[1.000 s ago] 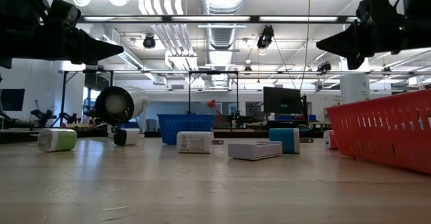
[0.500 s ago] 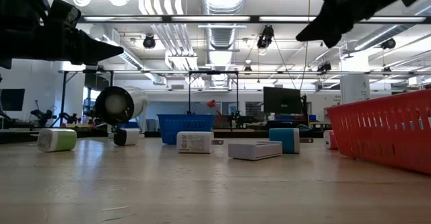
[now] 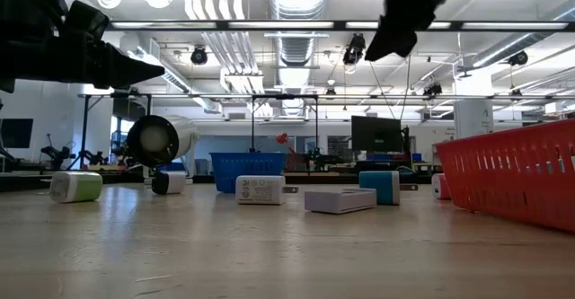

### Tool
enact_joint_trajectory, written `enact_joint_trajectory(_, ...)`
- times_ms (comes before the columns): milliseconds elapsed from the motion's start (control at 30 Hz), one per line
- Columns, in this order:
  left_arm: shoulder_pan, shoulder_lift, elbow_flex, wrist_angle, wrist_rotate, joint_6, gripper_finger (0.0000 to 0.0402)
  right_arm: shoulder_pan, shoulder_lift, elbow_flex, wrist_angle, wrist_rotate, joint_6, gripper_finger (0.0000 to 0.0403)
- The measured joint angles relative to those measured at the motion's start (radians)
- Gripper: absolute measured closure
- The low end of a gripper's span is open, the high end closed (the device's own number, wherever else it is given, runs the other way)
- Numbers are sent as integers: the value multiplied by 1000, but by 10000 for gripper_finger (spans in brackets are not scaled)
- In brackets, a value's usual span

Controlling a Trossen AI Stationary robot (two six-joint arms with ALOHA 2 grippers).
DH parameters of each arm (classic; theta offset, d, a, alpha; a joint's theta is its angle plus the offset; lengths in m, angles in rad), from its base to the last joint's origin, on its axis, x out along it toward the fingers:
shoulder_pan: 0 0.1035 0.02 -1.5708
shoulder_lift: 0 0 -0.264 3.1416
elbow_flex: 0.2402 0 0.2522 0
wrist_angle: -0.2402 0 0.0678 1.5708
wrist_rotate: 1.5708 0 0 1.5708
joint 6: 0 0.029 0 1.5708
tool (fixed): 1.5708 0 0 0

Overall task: Pick & Place Office items
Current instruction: Put the blue charger adapter into the red bin

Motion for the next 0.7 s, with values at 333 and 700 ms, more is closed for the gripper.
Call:
enact_joint_trajectory(333,0,0,0,0,0,0,393,105,303,227,-202,-10,64,219)
enact_joint_trajectory(700,0,0,0,0,3,-4,394,116,533,312,-285,-106,56,152)
